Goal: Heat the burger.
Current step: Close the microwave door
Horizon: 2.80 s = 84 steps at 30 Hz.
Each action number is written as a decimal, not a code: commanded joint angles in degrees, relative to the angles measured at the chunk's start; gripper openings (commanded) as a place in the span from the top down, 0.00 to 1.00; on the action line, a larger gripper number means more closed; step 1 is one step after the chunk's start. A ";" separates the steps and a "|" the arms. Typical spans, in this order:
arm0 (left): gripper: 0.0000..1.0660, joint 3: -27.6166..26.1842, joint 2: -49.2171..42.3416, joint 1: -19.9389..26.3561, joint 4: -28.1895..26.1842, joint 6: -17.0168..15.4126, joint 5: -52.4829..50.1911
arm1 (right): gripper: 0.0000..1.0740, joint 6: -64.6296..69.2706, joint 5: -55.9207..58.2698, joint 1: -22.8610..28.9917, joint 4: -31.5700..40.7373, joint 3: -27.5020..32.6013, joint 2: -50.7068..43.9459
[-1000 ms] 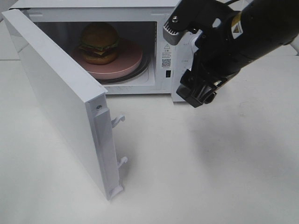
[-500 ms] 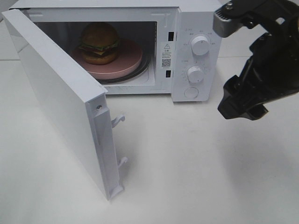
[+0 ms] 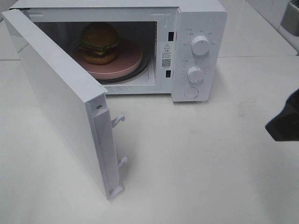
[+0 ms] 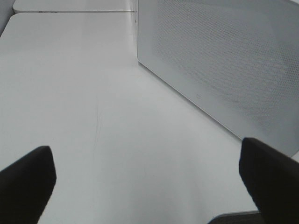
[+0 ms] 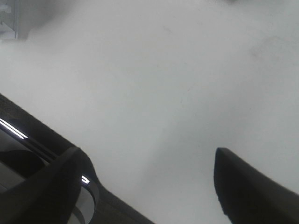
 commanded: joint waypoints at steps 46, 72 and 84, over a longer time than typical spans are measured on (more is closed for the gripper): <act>0.05 0.06 0.06 0.23 -0.23 -0.06 -0.23 | 0.29 1.89 -0.69 -31.51 2.64 20.28 -56.21; 0.05 0.06 0.52 0.23 -0.23 -0.06 -0.23 | 0.30 1.43 -0.69 -31.46 2.92 20.28 -56.21; 0.05 0.06 0.52 0.23 -0.23 -0.06 -0.23 | 0.30 1.43 -0.69 -31.46 2.92 20.28 -56.21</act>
